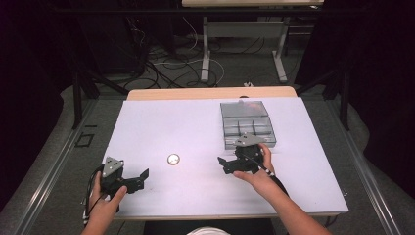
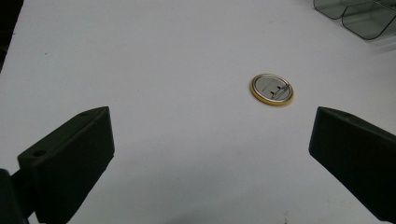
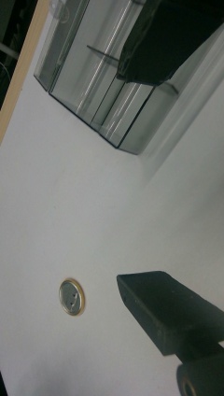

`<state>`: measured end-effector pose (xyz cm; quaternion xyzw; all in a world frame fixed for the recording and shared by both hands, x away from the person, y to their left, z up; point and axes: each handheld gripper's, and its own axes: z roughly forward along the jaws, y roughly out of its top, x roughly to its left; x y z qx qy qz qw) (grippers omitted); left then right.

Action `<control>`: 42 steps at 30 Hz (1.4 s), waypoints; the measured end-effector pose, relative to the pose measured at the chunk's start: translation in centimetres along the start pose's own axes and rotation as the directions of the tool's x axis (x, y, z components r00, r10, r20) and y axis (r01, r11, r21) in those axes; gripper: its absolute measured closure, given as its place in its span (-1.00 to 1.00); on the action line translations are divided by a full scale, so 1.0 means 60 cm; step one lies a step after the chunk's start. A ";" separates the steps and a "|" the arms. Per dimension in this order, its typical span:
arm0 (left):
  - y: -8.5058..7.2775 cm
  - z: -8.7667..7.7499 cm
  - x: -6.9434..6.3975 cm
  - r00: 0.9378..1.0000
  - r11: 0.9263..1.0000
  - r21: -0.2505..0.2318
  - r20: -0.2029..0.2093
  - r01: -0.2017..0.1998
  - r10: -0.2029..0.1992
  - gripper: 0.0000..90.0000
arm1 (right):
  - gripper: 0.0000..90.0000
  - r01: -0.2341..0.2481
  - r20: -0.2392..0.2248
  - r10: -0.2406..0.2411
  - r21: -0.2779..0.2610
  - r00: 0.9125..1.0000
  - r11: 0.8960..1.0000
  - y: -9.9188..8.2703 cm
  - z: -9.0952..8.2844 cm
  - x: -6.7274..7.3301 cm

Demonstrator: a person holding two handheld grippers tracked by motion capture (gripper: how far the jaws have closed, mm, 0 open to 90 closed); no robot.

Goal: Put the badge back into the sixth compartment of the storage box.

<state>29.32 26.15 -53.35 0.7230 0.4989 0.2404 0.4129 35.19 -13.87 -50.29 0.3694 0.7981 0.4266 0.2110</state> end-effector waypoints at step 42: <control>-0.004 -0.003 0.005 0.999 0.999 0.001 0.006 0.034 -0.034 -0.99 | -0.50 0.089 -0.159 -0.085 0.022 0.984 0.996 0.062 0.127 0.095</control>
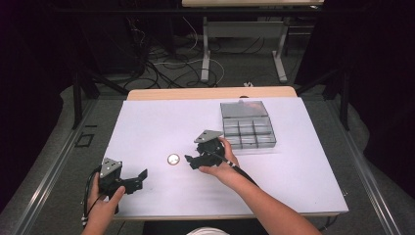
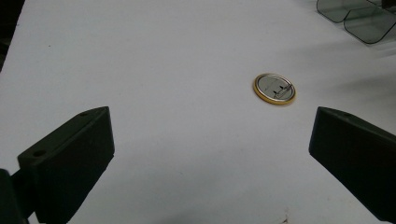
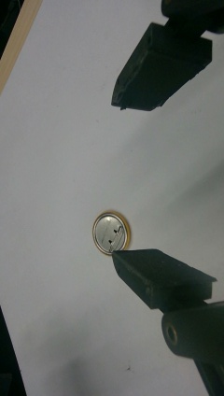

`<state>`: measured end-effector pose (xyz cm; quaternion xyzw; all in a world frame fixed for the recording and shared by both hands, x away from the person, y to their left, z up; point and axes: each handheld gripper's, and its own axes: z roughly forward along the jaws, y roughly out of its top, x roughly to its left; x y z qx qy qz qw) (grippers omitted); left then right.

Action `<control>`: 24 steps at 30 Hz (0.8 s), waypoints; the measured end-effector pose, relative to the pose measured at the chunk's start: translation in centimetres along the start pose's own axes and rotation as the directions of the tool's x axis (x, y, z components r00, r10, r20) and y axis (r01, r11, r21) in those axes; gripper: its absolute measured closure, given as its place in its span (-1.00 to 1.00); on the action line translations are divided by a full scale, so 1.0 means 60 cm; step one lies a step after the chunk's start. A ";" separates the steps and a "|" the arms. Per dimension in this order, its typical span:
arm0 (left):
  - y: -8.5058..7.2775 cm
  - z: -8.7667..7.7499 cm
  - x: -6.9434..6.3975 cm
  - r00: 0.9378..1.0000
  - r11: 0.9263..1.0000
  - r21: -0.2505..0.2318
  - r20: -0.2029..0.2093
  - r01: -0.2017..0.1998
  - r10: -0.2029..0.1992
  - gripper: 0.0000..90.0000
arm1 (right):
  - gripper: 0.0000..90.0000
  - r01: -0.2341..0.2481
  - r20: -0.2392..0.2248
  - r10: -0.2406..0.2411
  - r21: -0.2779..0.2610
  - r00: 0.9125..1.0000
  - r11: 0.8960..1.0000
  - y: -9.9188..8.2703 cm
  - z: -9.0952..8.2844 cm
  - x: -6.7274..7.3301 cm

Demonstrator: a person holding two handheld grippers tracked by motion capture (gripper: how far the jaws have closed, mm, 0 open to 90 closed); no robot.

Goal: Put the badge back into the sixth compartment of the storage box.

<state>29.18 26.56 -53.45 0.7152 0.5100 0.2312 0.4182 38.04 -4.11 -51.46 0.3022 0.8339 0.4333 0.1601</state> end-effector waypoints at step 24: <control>-0.001 0.001 -0.001 1.000 1.000 -0.001 0.002 -0.003 0.003 -0.99 | -0.38 0.073 -0.049 -0.072 0.003 0.996 0.997 0.008 0.056 0.025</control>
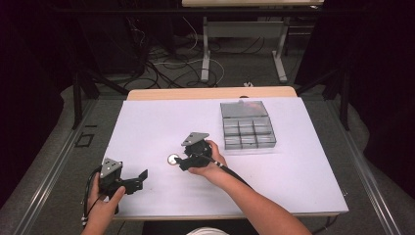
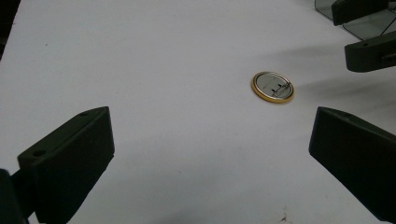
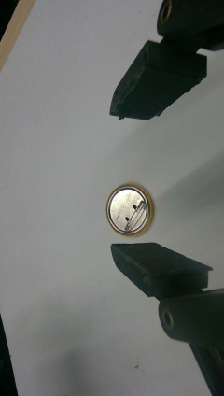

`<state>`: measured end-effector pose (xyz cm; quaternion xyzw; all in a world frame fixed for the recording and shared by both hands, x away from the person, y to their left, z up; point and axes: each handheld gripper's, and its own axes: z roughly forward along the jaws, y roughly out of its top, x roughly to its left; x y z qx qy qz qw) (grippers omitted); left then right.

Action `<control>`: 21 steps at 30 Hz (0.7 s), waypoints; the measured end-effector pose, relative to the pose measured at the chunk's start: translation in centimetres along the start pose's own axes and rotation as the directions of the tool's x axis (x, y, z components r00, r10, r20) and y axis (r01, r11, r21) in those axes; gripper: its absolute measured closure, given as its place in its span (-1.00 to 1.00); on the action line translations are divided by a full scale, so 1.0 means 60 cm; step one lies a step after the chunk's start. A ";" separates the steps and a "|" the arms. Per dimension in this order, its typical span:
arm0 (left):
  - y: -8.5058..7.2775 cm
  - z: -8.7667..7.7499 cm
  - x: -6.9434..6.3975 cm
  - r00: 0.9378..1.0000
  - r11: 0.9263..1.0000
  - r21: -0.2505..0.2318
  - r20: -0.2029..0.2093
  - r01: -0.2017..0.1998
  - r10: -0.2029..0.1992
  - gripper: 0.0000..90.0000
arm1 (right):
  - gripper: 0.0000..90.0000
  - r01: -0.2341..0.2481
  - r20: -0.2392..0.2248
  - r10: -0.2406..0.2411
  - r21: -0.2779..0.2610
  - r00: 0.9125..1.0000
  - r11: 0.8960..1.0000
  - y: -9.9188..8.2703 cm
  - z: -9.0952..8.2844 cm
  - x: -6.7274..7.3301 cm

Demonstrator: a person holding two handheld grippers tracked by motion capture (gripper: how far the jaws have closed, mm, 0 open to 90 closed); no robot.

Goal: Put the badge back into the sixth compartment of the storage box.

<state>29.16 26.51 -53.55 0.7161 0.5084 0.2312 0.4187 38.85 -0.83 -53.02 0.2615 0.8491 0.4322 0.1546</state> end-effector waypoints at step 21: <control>-0.001 0.001 0.003 1.000 1.000 0.004 0.001 -0.002 0.002 -0.99 | -0.22 0.018 -0.060 -0.015 0.045 0.998 0.999 -0.009 0.061 0.012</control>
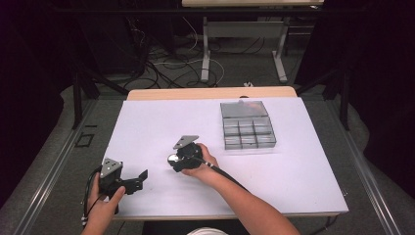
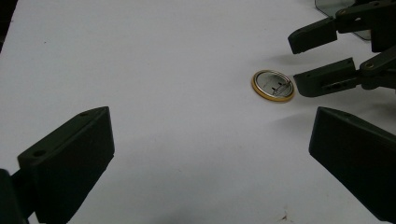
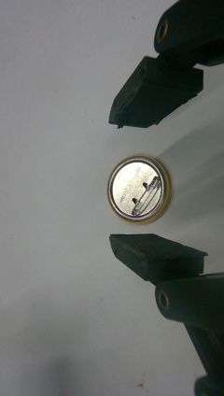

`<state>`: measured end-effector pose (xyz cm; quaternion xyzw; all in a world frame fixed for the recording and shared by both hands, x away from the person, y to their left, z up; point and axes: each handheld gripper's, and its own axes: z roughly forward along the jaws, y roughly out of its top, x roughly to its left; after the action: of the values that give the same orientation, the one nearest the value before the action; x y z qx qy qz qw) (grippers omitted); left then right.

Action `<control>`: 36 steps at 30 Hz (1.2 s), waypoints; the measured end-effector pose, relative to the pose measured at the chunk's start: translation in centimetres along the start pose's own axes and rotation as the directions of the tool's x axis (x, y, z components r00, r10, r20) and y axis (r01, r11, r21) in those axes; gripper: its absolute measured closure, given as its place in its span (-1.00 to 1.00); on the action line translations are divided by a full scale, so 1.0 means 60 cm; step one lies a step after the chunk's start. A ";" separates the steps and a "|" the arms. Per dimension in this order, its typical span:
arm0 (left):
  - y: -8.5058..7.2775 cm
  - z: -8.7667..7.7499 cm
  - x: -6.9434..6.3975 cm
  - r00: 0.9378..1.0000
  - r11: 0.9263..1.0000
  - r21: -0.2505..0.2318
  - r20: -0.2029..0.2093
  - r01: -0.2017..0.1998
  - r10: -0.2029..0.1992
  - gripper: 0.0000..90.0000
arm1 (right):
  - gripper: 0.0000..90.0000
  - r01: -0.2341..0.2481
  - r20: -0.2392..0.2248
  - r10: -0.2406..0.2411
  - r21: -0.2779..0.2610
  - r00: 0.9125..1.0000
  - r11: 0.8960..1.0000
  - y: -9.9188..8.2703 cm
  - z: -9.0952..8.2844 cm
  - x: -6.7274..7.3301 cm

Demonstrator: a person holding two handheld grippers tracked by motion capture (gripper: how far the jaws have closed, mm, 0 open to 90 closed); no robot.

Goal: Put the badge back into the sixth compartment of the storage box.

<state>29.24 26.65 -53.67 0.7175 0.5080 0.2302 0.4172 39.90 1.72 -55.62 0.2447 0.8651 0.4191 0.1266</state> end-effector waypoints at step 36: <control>-0.001 0.001 0.003 1.000 1.000 0.013 0.010 0.017 -0.017 -0.99 | -0.04 -0.016 -0.024 0.017 0.040 1.000 0.999 -0.002 0.037 -0.009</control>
<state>29.29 26.78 -53.79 0.7171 0.5135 0.2197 0.4168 41.25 2.87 -57.08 0.2491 0.8726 0.4060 0.1076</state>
